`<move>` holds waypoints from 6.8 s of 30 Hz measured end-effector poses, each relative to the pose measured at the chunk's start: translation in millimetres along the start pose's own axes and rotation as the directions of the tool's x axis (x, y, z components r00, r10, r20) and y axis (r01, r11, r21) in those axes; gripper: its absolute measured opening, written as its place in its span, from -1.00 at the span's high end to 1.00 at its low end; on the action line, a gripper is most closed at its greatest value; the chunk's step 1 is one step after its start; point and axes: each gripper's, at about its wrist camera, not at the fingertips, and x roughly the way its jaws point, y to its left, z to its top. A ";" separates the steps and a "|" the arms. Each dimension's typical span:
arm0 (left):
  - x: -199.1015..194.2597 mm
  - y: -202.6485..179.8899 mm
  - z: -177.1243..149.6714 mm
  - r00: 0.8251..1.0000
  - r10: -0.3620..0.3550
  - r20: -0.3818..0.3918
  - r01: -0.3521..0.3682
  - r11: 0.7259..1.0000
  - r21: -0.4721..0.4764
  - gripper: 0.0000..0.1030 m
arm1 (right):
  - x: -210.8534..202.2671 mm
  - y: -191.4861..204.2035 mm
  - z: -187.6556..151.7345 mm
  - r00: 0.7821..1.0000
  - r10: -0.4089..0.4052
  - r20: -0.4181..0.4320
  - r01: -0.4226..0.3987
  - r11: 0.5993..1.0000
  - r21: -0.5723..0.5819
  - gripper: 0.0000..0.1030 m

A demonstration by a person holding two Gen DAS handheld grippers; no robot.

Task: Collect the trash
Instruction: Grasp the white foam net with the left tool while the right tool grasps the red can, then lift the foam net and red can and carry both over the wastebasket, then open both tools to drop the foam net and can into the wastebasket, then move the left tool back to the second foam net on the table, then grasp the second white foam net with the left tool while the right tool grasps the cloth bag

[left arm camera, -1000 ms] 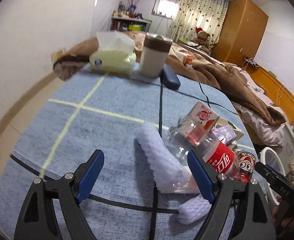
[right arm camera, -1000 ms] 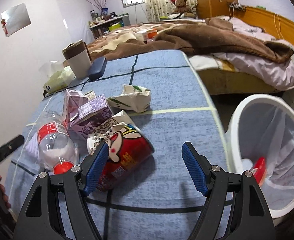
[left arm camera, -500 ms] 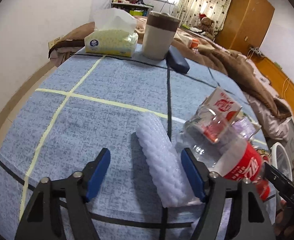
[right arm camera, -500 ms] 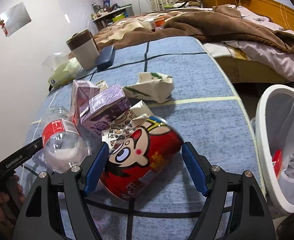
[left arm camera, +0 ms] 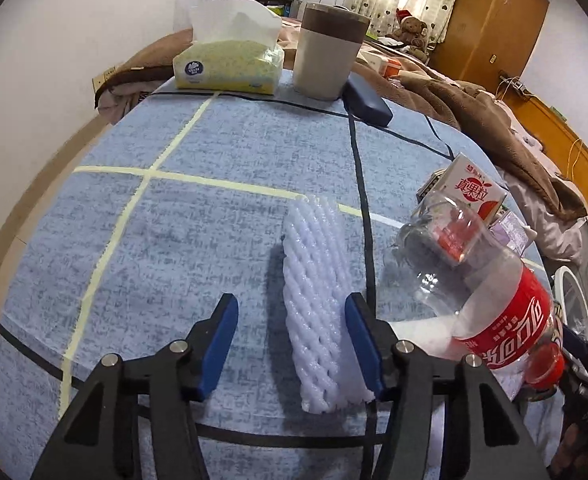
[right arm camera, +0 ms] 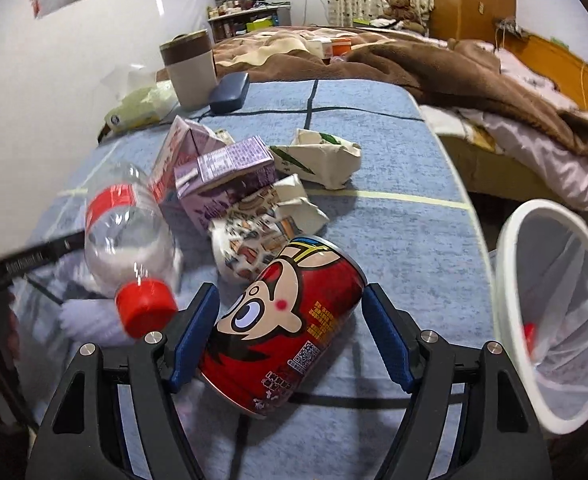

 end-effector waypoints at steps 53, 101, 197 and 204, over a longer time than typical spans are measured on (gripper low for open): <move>-85.6 -67.0 -17.5 0.977 -0.035 0.211 0.005 0.990 0.143 0.43 | -49.3 -40.7 -14.0 0.987 0.013 0.160 -0.024 0.998 0.064 -0.07; -38.2 -356.7 -73.8 0.928 -0.368 -0.054 0.330 0.747 0.577 0.42 | -71.6 -205.2 -40.2 0.963 -0.254 0.086 0.215 0.924 0.316 -0.07; -14.0 -126.8 -64.4 0.988 -0.148 -0.036 0.150 0.898 0.413 -0.45 | 74.0 -53.1 92.6 0.970 0.240 -0.046 -0.241 0.970 -0.032 -0.30; -13.8 -129.3 -64.6 0.985 -0.165 -0.043 0.169 0.904 0.393 -0.24 | 78.3 -50.0 89.3 0.965 0.254 -0.061 -0.255 0.967 -0.021 -0.23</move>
